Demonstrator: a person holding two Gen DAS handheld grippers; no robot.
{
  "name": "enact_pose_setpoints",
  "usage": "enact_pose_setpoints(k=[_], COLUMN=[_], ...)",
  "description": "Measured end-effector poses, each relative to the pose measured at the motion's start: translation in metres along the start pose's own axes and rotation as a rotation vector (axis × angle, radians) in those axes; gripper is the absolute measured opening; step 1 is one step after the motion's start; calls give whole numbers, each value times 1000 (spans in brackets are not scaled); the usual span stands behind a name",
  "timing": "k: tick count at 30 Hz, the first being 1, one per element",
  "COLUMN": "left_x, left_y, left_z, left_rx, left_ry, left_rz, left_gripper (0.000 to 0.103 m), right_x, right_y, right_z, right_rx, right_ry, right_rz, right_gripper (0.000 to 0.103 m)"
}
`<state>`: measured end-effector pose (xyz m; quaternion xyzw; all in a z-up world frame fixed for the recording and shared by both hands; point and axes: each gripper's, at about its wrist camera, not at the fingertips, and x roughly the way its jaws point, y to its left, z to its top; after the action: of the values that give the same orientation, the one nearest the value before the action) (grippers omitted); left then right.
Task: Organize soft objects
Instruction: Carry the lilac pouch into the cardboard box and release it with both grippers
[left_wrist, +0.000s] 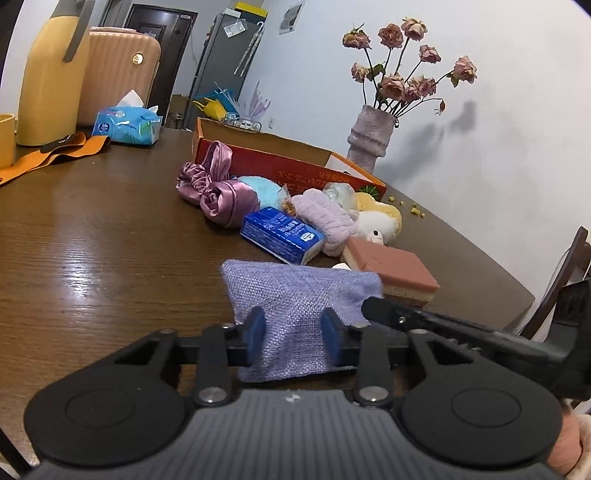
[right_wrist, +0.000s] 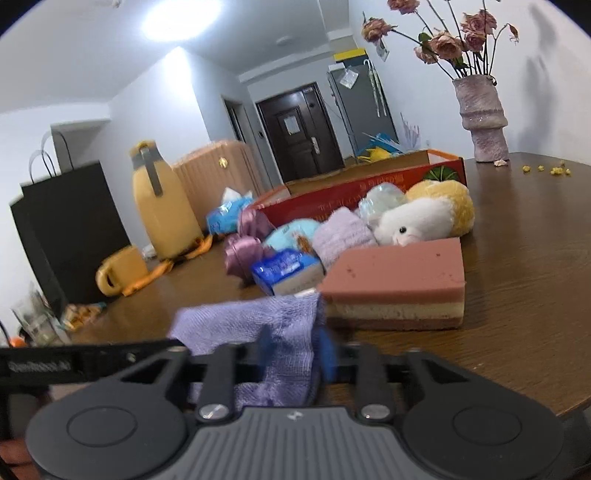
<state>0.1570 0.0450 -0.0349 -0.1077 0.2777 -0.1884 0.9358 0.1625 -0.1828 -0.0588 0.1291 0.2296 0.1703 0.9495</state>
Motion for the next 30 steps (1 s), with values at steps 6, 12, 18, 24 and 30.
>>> enact_pose_setpoints(k=[6, 12, 18, 24, 30], left_x=[-15, -24, 28, 150, 273], left_y=[-8, -17, -18, 13, 43], left_z=[4, 59, 172, 278, 305], left_rx=[45, 107, 188, 196, 225], left_ry=[-26, -166, -205, -87, 62], left_rz=[3, -37, -4, 81, 207], left_gripper=[6, 5, 4, 4, 5], right_x=[-16, -27, 24, 160, 307], right_y=[3, 10, 6, -14, -44], right_z=[2, 47, 158, 270, 301], right_rx=[-14, -81, -178, -187, -181], right_ry=[-46, -145, -160, -3, 210], right_rz=[3, 56, 96, 45, -61], right_gripper=[2, 2, 1, 1, 1])
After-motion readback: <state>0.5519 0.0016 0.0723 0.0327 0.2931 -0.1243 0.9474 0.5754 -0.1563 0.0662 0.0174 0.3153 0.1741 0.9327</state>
